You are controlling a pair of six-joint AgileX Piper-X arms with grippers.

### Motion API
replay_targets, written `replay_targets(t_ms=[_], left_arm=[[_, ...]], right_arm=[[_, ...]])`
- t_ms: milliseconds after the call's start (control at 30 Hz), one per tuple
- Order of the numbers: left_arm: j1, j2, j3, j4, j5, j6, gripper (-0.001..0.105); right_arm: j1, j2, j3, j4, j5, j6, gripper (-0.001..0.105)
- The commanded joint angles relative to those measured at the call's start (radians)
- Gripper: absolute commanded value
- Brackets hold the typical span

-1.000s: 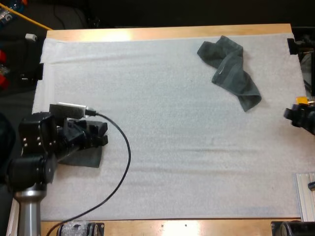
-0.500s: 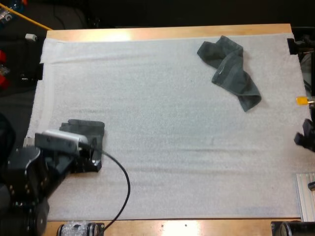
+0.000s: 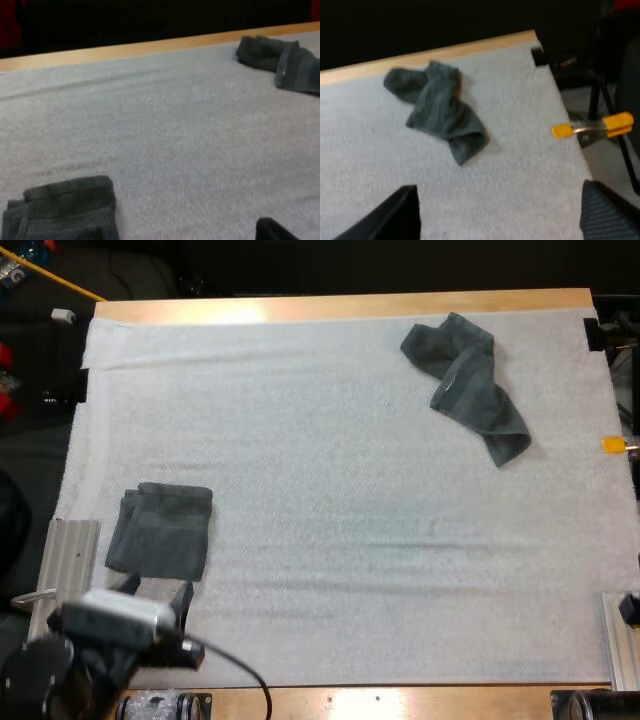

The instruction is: Pick towel from pile, fold and stack

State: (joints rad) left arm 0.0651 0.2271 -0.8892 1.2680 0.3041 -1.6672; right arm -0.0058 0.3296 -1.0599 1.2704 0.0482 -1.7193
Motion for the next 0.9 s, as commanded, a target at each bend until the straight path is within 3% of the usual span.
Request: replay_targets(t_ms=[0,300,500,867], left_arm=[[-0.004,-0.031,0.0,0.025,-0.006,0.009,0.059],[-0.004,-0.234,0.0,0.204,-0.043,0.055,0.059],[-0.004,-0.378,0.0,0.289,-0.043,0.026,0.059],[0.005,-0.382,0.015,0.294,-0.04,0.017,0.059]], right_arm=[[-0.003,-0.023,0.01,0.015,0.001,-0.014,0.064],[-0.003,-0.195,0.119,0.107,0.001,-0.012,0.064],[-0.003,-0.316,0.193,0.156,0.001,-0.012,0.064],[-0.003,-0.384,0.234,0.194,0.048,-0.009,0.064]])
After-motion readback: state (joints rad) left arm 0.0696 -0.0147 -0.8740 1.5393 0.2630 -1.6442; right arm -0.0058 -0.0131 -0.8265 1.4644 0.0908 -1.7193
